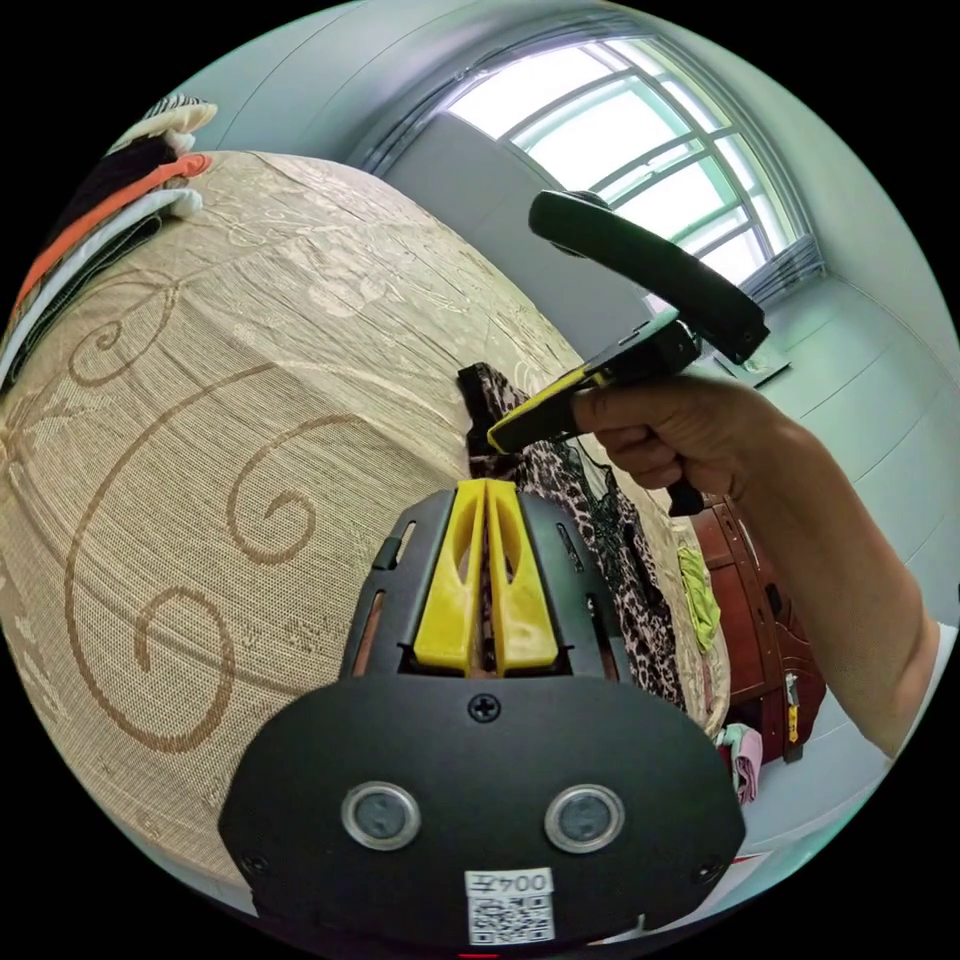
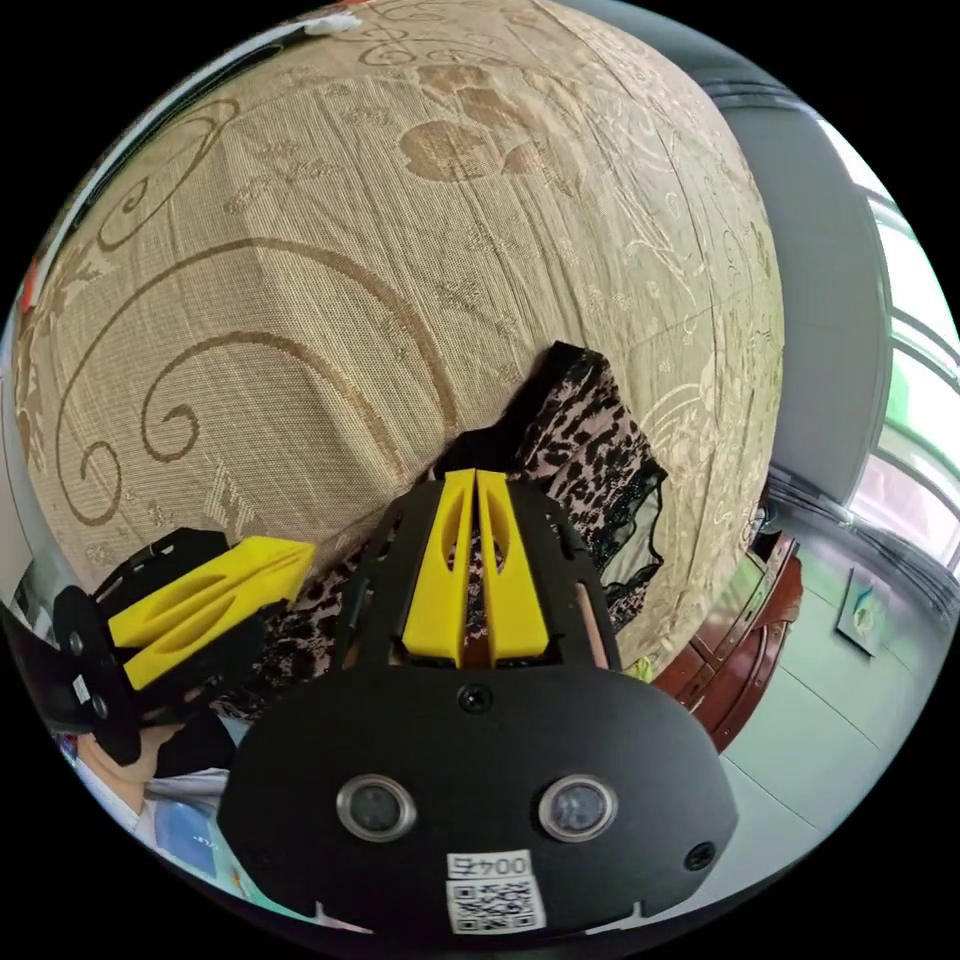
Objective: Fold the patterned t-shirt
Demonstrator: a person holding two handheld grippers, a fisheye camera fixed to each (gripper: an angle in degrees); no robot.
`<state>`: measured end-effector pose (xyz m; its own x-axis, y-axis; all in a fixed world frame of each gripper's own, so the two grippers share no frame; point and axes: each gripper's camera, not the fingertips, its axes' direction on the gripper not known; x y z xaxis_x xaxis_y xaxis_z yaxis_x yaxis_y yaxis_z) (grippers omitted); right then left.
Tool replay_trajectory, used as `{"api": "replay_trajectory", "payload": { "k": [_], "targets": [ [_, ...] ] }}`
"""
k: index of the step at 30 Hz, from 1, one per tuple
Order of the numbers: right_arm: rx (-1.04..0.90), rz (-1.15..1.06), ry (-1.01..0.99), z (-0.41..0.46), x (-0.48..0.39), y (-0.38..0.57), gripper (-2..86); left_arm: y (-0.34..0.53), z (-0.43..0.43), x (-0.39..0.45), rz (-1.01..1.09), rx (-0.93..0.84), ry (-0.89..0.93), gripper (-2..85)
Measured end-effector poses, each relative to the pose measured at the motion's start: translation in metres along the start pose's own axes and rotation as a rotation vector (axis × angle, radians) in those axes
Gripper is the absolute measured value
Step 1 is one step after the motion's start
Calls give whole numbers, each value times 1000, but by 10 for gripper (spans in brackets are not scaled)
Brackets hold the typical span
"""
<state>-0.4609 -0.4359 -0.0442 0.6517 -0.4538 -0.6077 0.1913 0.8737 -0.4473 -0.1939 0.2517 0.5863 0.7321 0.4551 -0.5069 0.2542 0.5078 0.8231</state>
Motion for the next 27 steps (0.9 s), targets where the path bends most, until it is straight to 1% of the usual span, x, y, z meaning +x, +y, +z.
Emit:
{"api": "replay_trajectory", "payload": {
  "k": [2, 4, 7, 8, 10, 11, 12, 13, 14, 15, 18, 20, 22, 24, 25, 27],
  "targets": [
    [51, 34, -16, -6, 9, 14, -2, -3, -3, -4, 0, -5, 3, 1],
    [138, 98, -83, -12, 24, 39, -5, -8, -7, -10, -14, -5, 17, 1],
    [361, 232, -220, -14, 53, 102, -6, -13, -12, -17, -25, -4, 31, 1],
    [465, 303, -267, -8, 65, 133, -6, -14, -13, -18, -25, -4, 32, 1],
    [572, 408, -319, 11, 80, 177, -5, -18, -14, -20, -21, -8, 31, 1],
    [664, 485, -389, 27, 90, 208, -4, -18, -14, -21, -21, -10, 29, 1],
    [708, 570, -467, 47, 99, 235, -2, -20, -14, -21, -18, -15, 29, 1],
    [715, 616, -501, 58, 103, 247, 0, -21, -12, -22, -16, -23, 28, 1],
    [727, 681, -580, 81, 109, 266, 4, -22, -12, -22, -14, -26, 29, 1],
    [712, 721, -685, 105, 114, 279, 9, -23, -10, -22, -9, -34, 29, 2],
    [646, 780, -882, 154, 120, 295, 46, -26, -6, -20, 9, -50, 26, 1],
    [634, 785, -929, 165, 126, 300, 61, -28, -5, -20, 15, -58, 23, 2],
    [643, 793, -869, 159, 133, 305, 67, -31, -4, -23, 12, -63, 23, 2],
    [666, 781, -682, 132, 141, 305, 69, -33, -6, -25, 9, -60, 27, 2],
    [676, 755, -625, 122, 141, 301, 69, -35, -7, -26, 9, -56, 29, 2],
    [689, 605, -448, 86, 134, 274, 68, -38, -8, -28, 8, -52, 35, 1]
  ]
}}
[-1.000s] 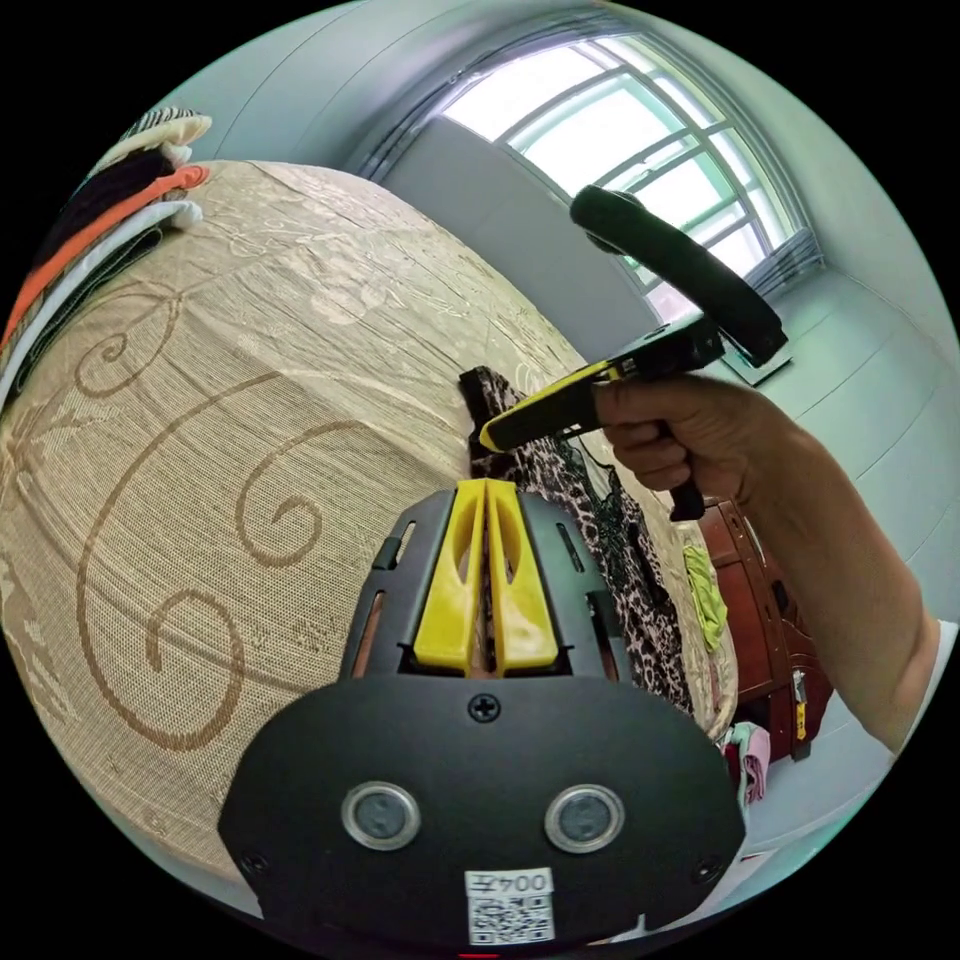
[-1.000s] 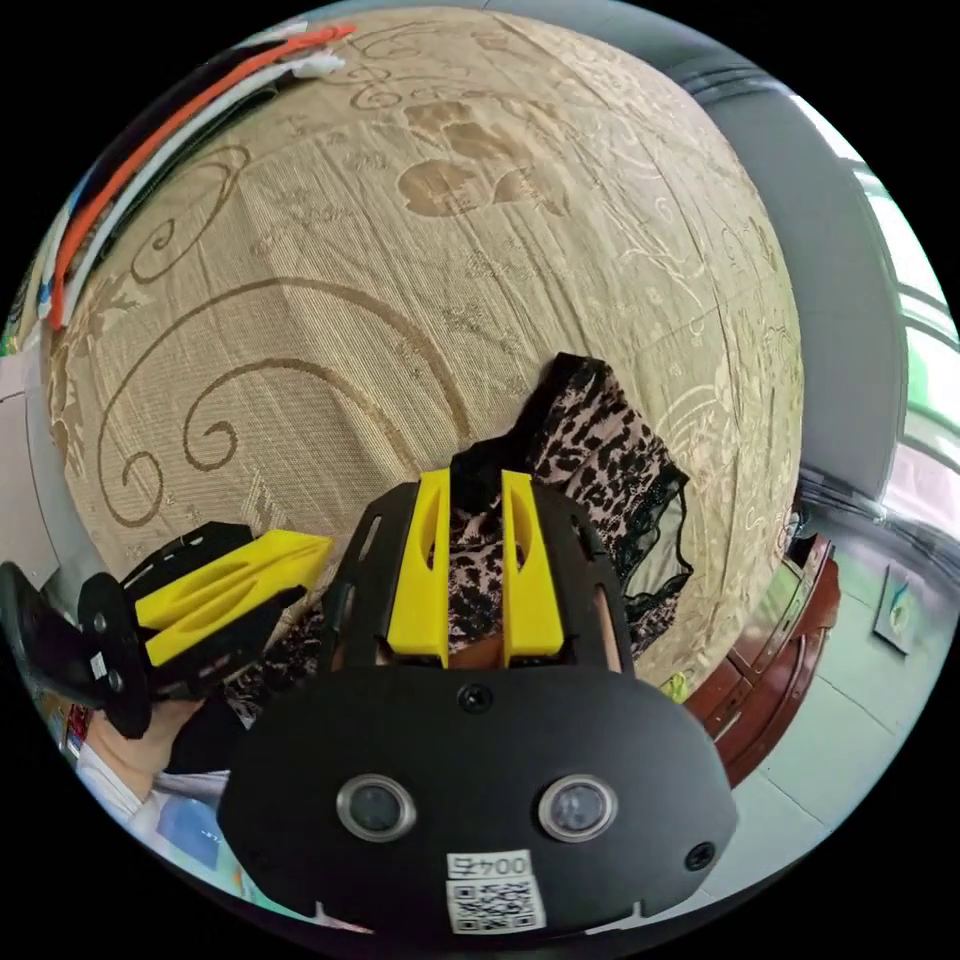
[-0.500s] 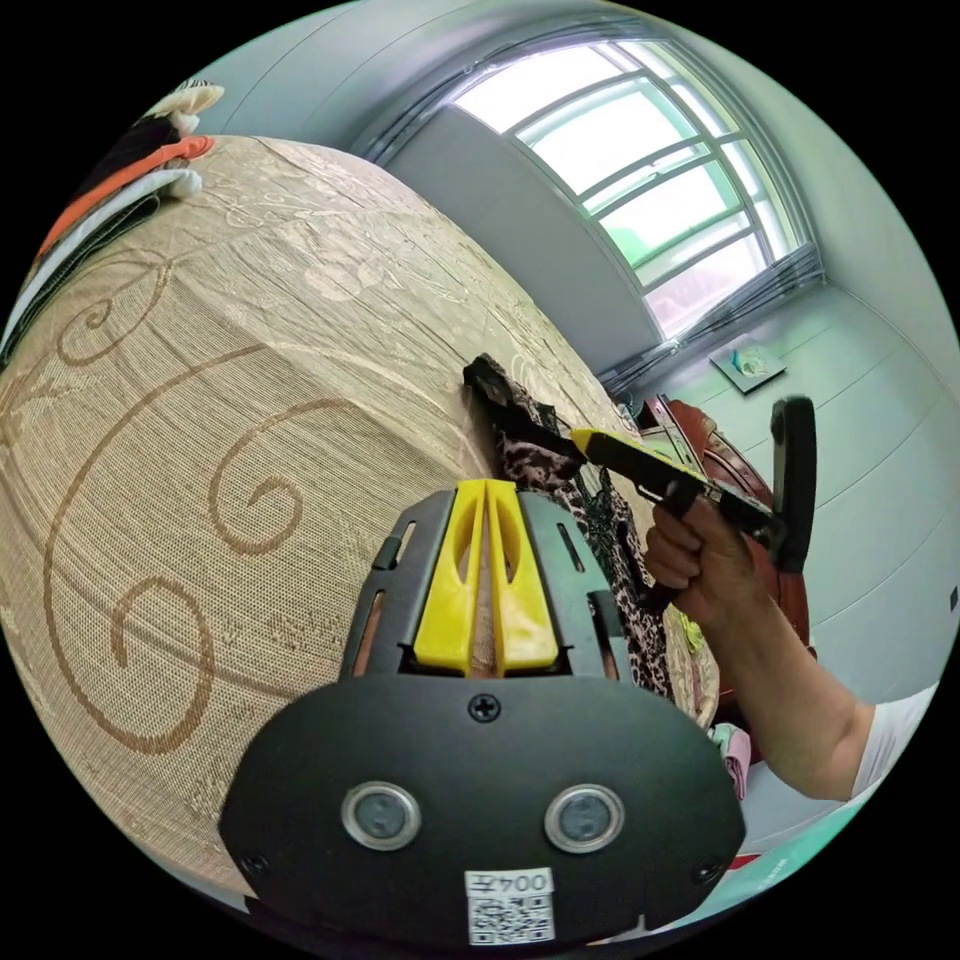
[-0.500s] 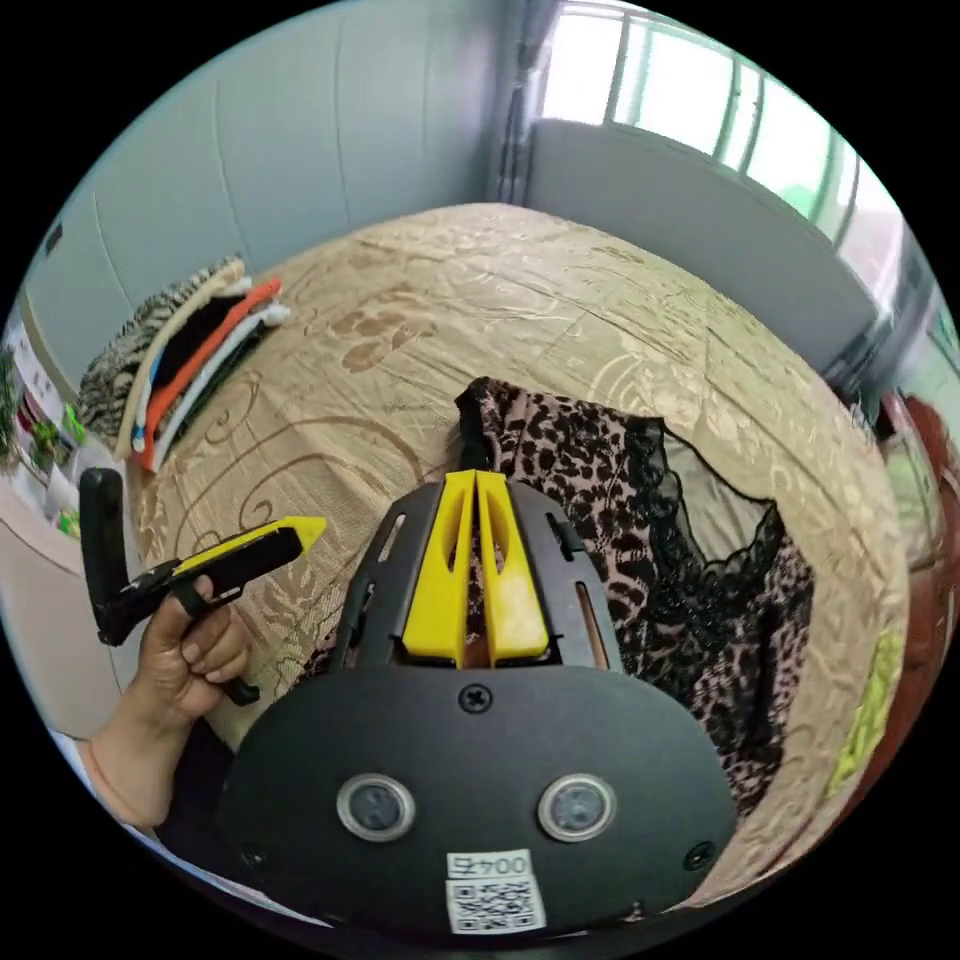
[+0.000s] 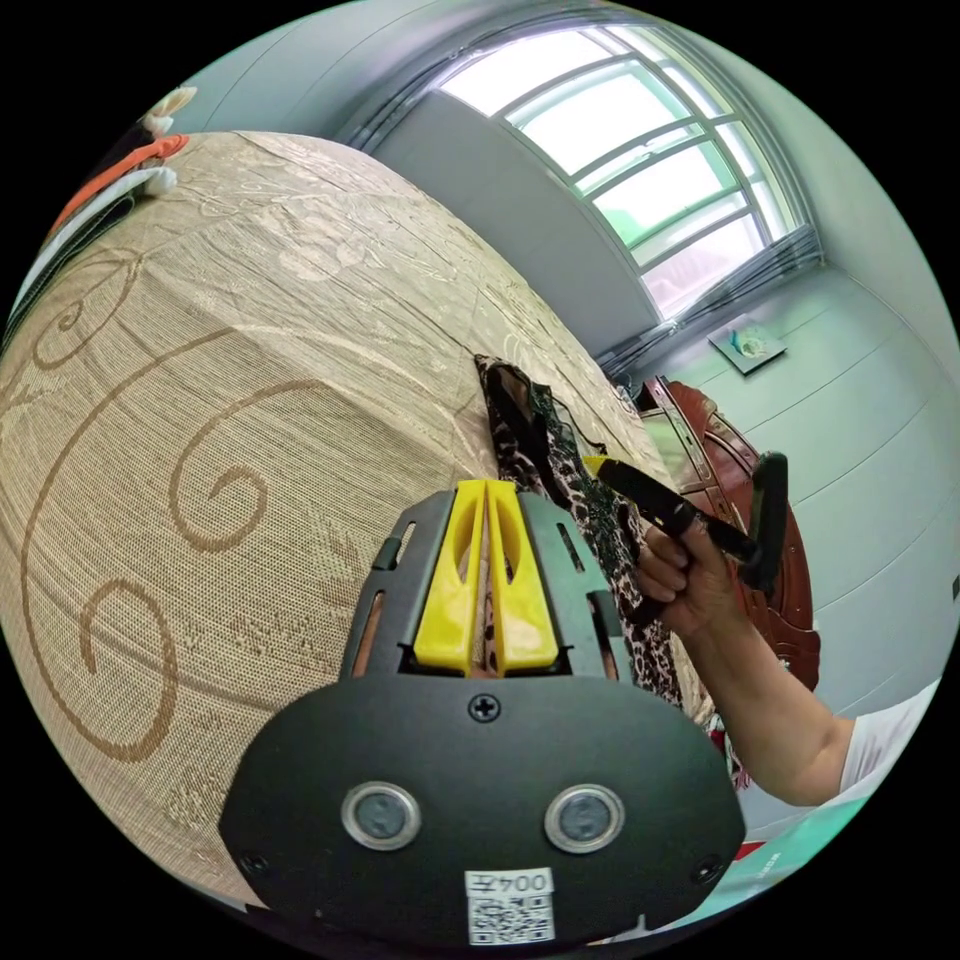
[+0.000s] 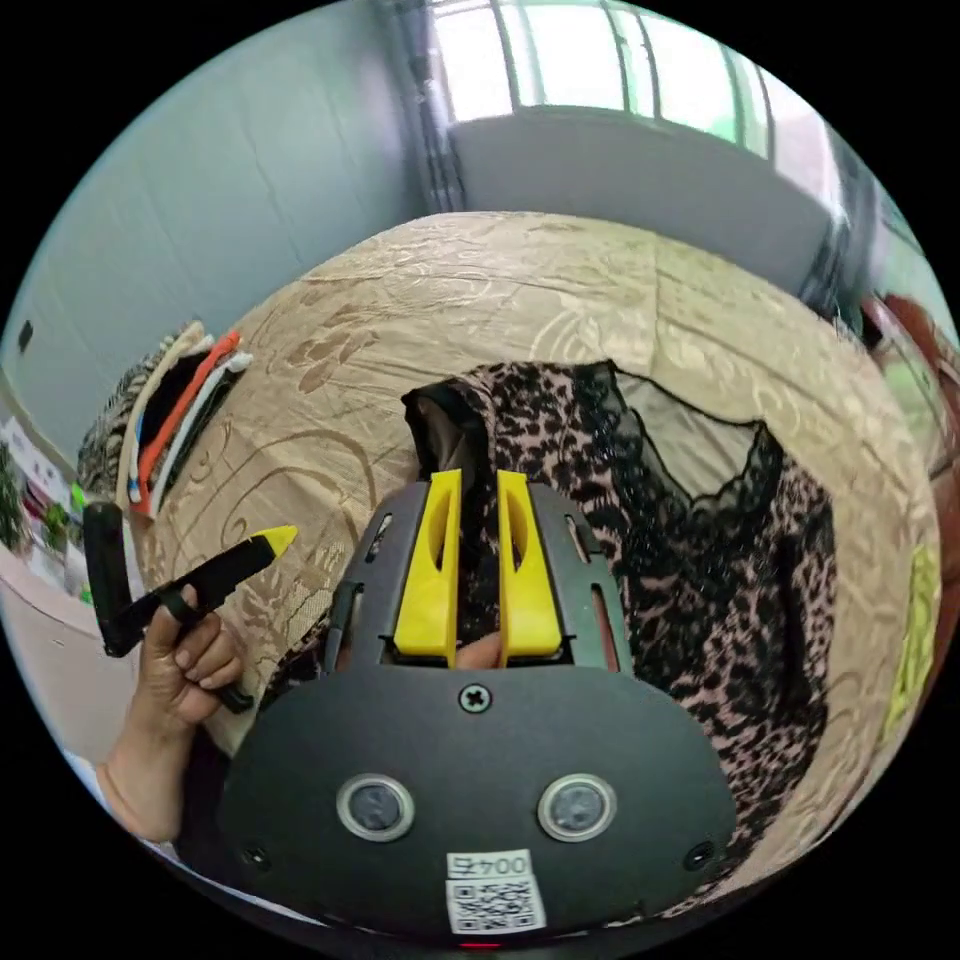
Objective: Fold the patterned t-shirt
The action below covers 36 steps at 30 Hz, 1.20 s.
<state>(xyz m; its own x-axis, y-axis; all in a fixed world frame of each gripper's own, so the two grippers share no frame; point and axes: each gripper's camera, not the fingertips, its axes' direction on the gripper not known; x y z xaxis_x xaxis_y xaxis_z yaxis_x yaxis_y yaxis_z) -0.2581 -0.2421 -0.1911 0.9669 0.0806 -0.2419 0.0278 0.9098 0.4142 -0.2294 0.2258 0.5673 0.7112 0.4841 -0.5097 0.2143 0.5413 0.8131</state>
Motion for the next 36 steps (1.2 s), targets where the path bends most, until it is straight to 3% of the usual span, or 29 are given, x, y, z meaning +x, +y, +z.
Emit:
{"api": "replay_trajectory", "payload": {
  "k": [3, 8, 11, 15, 18, 23, 31, 36],
  "targets": [
    [-99, -188, 55, 27, -42, -32, 76, -3, -2, -3, -3, 5, 9, 2],
    [-251, -249, 198, 82, -66, -70, 51, -9, -4, -10, -13, 15, 20, 2],
    [-216, -252, 286, 80, -59, -75, 8, -13, -6, -16, -28, 18, 31, 2],
    [-121, -23, 121, 47, 3, -58, 5, -17, -7, -22, -39, 23, 45, 2],
    [-158, 205, -37, 56, 68, -30, 32, -18, -5, -24, -47, 18, 57, 2],
    [-155, 421, -90, 68, 127, -2, 58, -19, 0, -25, -51, 9, 66, 2],
    [-58, 104, 31, 78, 92, -78, 64, -23, 6, -29, -57, 10, 63, 2],
    [-207, -304, 94, 125, 41, -147, 82, -26, 9, -32, -59, 9, 60, 2]
  ]
}}
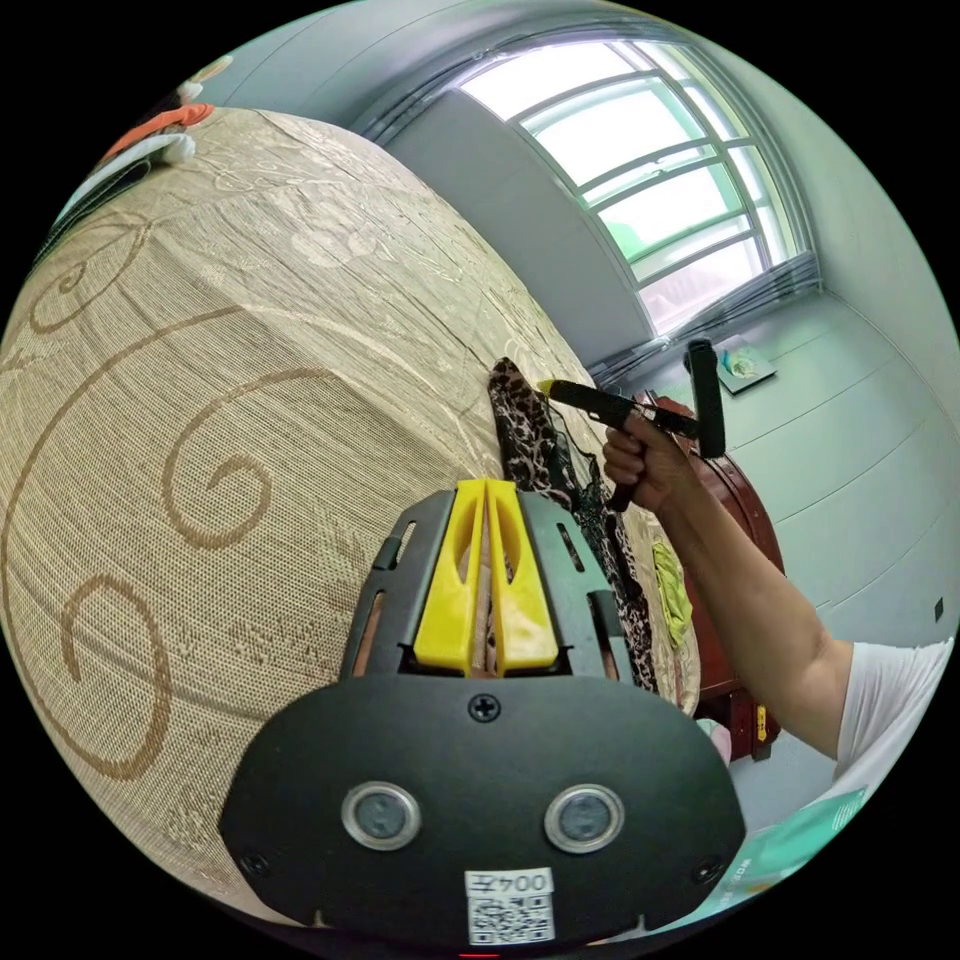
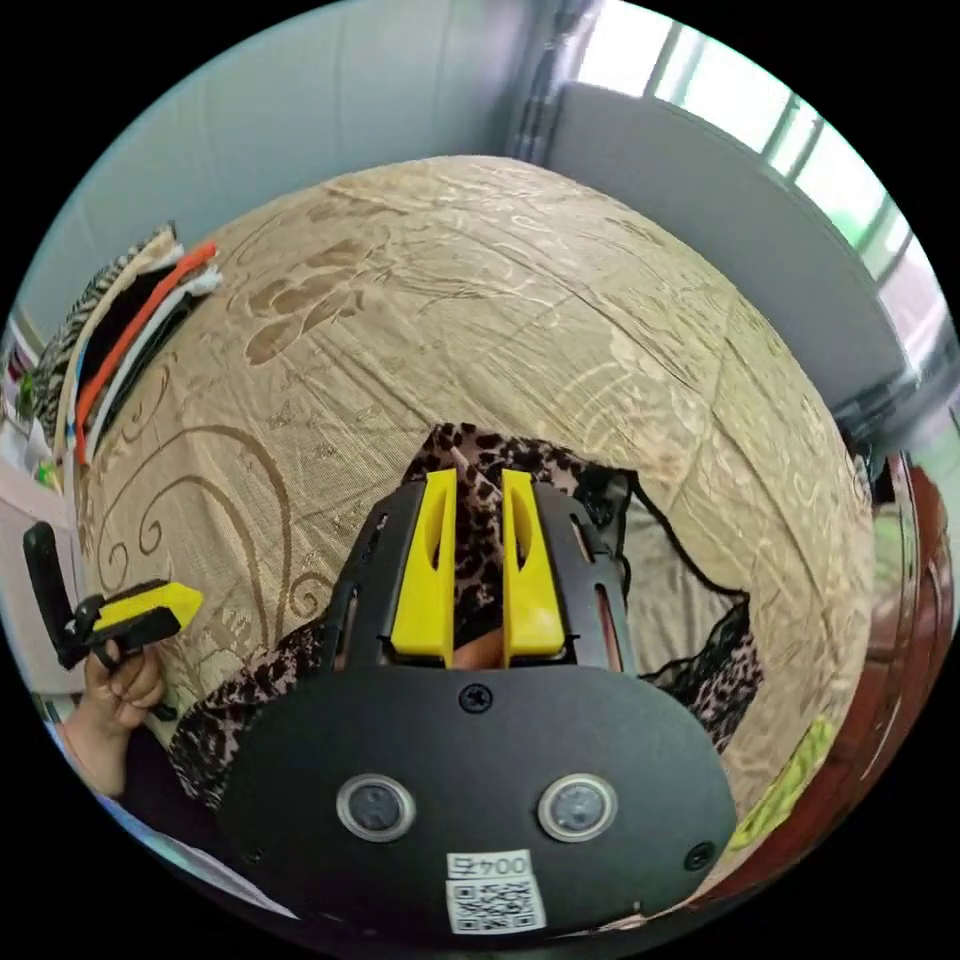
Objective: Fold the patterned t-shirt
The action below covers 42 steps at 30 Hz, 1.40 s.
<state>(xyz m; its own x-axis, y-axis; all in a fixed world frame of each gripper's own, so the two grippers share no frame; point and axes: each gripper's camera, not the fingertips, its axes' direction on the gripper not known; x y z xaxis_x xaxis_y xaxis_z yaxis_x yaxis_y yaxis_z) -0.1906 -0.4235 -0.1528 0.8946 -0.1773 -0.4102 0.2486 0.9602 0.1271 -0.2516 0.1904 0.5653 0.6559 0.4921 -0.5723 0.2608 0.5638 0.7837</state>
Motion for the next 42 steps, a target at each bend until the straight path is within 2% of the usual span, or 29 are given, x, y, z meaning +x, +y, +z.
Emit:
{"api": "replay_trajectory", "payload": {
  "k": [4, 6, 11, 13, 14, 16, 19, 21, 23, 27, 35, 39, 42],
  "targets": [
    [-163, -164, 24, 29, -7, -37, 81, -2, 1, -5, -12, 3, 5, 2],
    [-202, -182, 10, 40, 0, -51, 37, -3, 2, -6, -15, 1, 10, 2],
    [-55, -47, 19, 41, 22, -62, 13, -4, 7, -8, -19, -6, 11, 2],
    [-130, -21, -27, 58, 28, -60, 36, -4, 9, -10, -26, -10, 11, 2],
    [-163, -23, 28, 65, 28, -55, 51, -4, 9, -10, -28, -10, 12, 2],
    [-95, -7, 57, 54, 32, -40, 65, -4, 9, -11, -35, -5, 19, 2],
    [14, 115, -45, 27, 54, 0, 77, -3, 9, -13, -49, 0, 29, 1],
    [73, 185, -216, 14, 69, 47, 79, -2, 8, -15, -60, 6, 34, 1],
    [81, 195, -234, 13, 71, 82, 82, -1, 8, -15, -68, 10, 41, 2],
    [91, 131, -308, 24, 67, 135, 87, 3, 9, -14, -77, 12, 52, 2],
    [76, -60, -406, 47, 60, 126, 114, 5, 21, 15, 89, -44, 152, 1],
    [34, -138, -432, 54, 56, 118, 48, 9, 27, 12, 61, -59, 141, 1],
    [85, -105, -438, 38, 54, 124, 39, 12, 27, 9, 30, -49, 152, 1]
  ]
}}
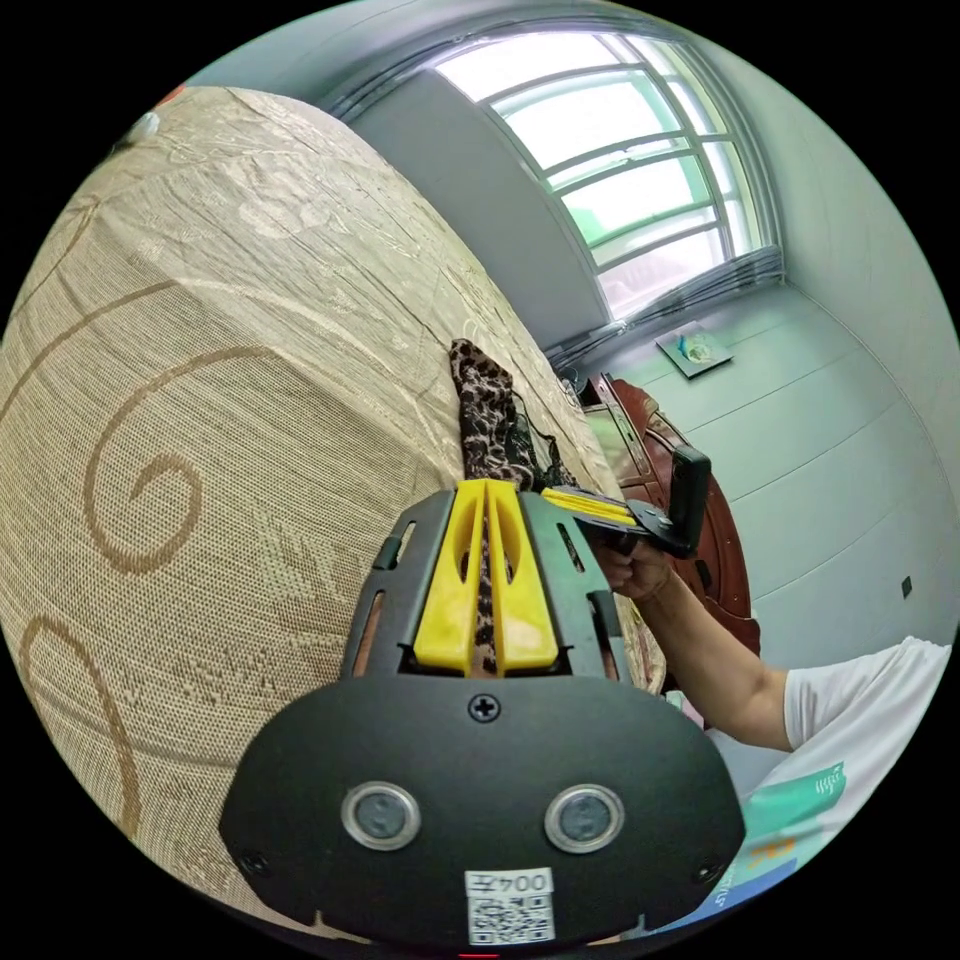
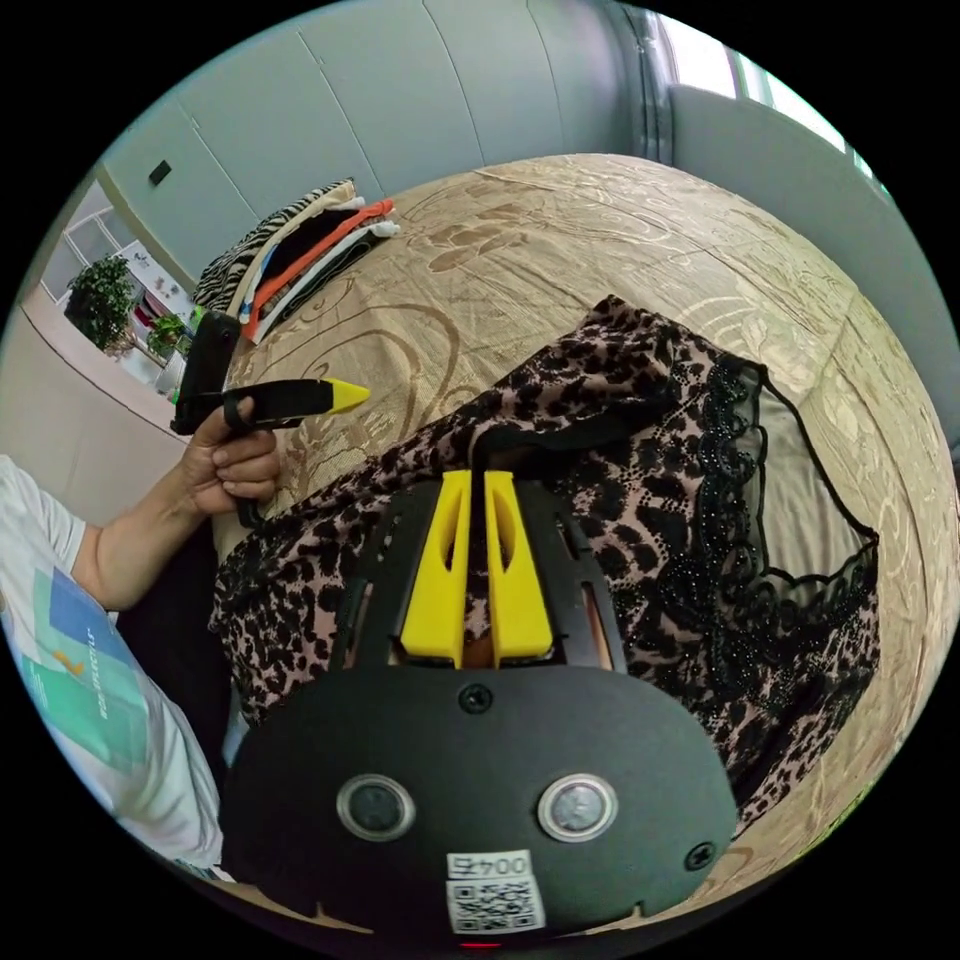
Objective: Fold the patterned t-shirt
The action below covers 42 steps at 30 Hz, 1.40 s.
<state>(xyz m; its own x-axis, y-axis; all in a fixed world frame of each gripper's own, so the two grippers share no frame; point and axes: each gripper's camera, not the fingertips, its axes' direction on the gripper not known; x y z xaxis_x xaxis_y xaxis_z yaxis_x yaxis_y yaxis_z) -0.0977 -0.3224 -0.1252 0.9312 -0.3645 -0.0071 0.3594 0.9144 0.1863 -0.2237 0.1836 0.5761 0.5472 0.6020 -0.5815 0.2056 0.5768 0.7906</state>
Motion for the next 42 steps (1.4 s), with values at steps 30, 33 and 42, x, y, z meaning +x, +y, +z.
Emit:
{"api": "replay_trajectory", "payload": {
  "k": [30, 33, 42],
  "targets": [
    [-293, -2, 262, 40, 7, -219, 10, 37, 68, 94, 357, -191, -14, 1],
    [-198, 48, 195, 37, -7, -233, 11, 34, 67, 92, 335, -200, -71, 1],
    [-32, 206, 285, -1, -65, -187, 76, 17, 39, 51, 117, -153, -141, 1]
  ]
}}
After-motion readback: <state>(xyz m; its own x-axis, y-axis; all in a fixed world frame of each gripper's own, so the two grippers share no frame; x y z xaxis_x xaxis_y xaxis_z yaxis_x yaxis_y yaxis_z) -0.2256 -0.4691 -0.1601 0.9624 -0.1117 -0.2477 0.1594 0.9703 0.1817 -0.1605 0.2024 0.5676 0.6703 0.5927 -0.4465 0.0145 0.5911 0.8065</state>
